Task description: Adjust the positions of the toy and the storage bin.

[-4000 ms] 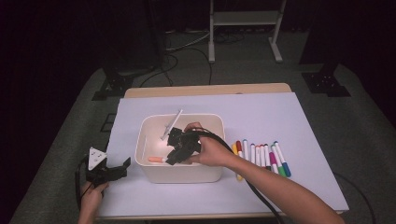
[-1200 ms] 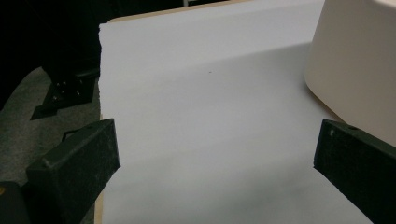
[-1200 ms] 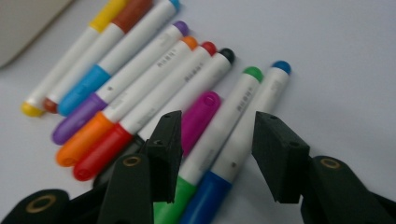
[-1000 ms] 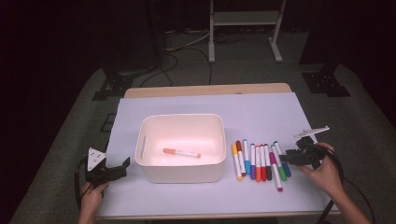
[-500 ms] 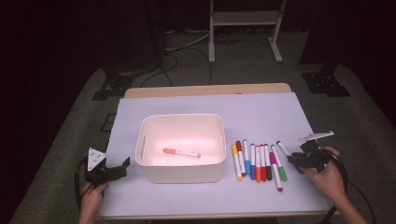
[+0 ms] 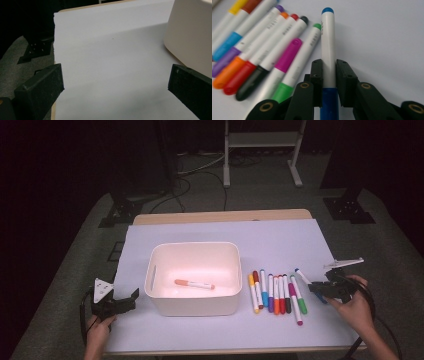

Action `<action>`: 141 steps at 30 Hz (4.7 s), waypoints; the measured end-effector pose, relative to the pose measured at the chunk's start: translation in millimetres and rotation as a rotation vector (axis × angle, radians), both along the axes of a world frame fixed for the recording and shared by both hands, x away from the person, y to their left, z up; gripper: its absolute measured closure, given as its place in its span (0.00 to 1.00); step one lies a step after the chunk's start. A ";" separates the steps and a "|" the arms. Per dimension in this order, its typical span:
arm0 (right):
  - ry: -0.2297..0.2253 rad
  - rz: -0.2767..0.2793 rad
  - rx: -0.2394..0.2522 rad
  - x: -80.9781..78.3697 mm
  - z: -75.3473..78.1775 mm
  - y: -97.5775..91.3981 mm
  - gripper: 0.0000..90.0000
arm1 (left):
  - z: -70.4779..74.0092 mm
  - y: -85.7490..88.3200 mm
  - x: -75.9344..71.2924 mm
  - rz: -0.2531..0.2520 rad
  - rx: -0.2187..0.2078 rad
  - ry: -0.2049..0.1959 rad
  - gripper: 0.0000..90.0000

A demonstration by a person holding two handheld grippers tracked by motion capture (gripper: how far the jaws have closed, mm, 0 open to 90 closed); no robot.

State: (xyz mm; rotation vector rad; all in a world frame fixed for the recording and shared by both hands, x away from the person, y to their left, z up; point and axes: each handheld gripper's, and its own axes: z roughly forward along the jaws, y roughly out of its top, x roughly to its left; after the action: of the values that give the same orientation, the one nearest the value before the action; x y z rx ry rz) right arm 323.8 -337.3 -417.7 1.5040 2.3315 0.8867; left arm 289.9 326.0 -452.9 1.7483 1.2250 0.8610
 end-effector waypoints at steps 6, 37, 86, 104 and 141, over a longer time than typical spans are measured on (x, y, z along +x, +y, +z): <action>-0.022 0.069 0.070 -5.5 23.6 13.8 0.84 | 0.0 0.1 0.0 0.000 -0.001 0.000 0.00; -0.148 0.519 0.152 -16.9 137.3 148.5 0.84 | 0.0 0.3 0.0 -0.004 -0.007 0.000 0.00; -0.015 0.902 0.082 25.8 101.2 336.4 0.84 | 0.4 3.3 -0.1 0.003 -0.037 0.000 0.00; 0.051 0.943 0.005 28.0 78.0 361.1 0.84 | 0.4 2.9 -0.5 0.001 -0.034 -0.004 0.00; -0.049 0.752 0.092 27.5 133.1 240.1 0.56 | 0.3 2.0 -0.3 0.003 -0.025 -0.001 0.00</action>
State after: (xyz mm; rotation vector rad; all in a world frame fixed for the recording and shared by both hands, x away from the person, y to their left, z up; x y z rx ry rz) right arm 351.3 -97.2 -284.6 0.5764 2.8770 1.1721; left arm 289.6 328.0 -452.6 1.7267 1.2329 0.8441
